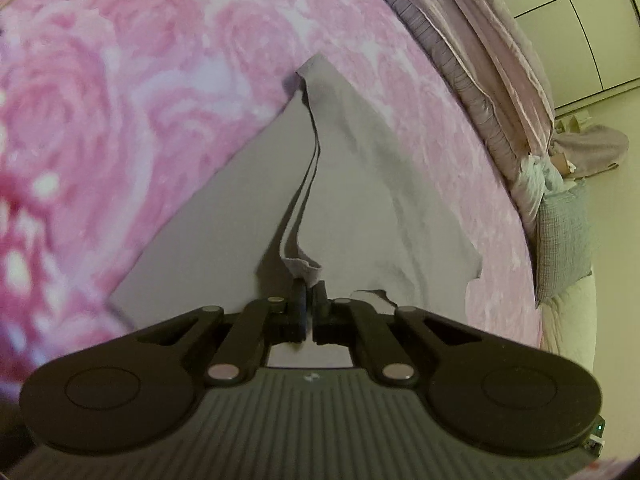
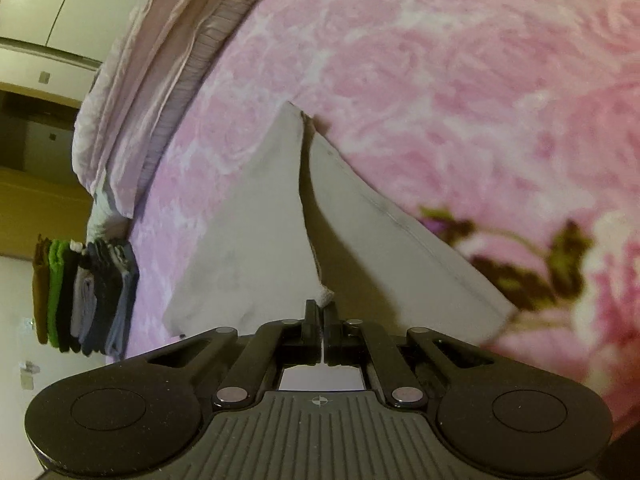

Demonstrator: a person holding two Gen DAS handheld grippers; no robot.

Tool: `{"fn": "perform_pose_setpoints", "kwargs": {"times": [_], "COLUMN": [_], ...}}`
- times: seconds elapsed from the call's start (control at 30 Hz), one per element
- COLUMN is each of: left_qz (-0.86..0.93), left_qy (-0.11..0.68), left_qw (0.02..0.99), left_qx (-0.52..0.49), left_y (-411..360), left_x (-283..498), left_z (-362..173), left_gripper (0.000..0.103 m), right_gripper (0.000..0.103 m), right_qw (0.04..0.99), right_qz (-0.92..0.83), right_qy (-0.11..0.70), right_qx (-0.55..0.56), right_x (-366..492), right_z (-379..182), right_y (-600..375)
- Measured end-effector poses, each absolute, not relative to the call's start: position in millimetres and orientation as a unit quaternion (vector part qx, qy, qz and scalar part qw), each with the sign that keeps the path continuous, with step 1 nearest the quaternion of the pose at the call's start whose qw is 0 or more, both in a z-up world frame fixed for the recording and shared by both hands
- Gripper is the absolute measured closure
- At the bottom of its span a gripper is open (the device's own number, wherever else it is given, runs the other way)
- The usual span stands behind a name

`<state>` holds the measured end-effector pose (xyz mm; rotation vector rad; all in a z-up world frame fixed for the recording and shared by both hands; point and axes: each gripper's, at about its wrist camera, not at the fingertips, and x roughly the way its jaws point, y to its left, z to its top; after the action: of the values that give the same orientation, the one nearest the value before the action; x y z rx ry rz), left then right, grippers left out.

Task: Organize objects
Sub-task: 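Fold the straps over toward the hem with both grippers, then open both grippers and release the folded tank top onto the cover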

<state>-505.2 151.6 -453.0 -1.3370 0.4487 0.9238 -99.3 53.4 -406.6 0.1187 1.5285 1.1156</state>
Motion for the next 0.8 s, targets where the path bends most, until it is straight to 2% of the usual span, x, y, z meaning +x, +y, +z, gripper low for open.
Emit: {"fn": "perform_pose_setpoints", "kwargs": {"times": [0.27, 0.5, 0.63, 0.7, 0.8], "left_qz": [0.415, 0.420, 0.419, 0.416, 0.424], "left_qy": [0.200, 0.230, 0.253, 0.290, 0.332], "left_qw": [0.669, 0.668, 0.677, 0.686, 0.695], "left_qx": [-0.583, -0.570, -0.549, -0.522, -0.476], "left_y": [132.4, 122.7, 118.6, 118.4, 122.5], "left_x": [-520.2, -512.5, -512.2, -511.8, -515.0], "left_z": [-445.0, -461.1, -458.7, -448.3, -427.9], "left_gripper": [0.103, 0.103, 0.100, 0.100, 0.100], "right_gripper": [0.103, 0.103, 0.103, 0.103, 0.093], "right_qw": [0.578, 0.596, 0.605, 0.601, 0.604], "right_qz": [0.468, 0.466, 0.466, 0.486, 0.503], "right_qy": [0.667, 0.654, 0.641, 0.619, 0.572], "right_qx": [0.052, 0.016, -0.079, -0.138, -0.233], "right_x": [-97.8, -102.3, -116.5, -125.1, -135.2], "right_z": [-405.8, -414.6, -421.6, -414.0, -393.2], "right_y": [21.0, 16.8, 19.2, 22.3, 29.8]}}
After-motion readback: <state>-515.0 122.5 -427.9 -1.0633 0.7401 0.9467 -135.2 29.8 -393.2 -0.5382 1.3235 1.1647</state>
